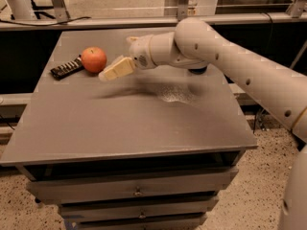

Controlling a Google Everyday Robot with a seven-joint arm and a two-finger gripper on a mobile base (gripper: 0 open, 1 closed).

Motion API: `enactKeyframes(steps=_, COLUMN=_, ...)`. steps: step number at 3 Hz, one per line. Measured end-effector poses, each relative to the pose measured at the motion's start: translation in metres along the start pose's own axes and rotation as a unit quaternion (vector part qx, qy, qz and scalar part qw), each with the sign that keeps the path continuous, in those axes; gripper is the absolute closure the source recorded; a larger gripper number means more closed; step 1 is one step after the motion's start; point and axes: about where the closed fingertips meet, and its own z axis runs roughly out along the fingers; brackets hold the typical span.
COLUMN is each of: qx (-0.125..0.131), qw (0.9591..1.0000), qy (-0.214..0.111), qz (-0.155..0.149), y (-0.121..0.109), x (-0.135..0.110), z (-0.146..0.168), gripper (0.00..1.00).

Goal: Move apple near rxbar chocolate

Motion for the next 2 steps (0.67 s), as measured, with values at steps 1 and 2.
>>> enactKeyframes(steps=1, qx=-0.017, qw=0.9989, qy=-0.042, qz=-0.007, y=0.002, x=0.004, z=-0.054, gripper=0.0)
enactKeyframes(steps=2, qx=-0.032, qw=0.9966, qy=-0.074, qz=-0.014, y=0.013, x=0.013, z=-0.099, gripper=0.0)
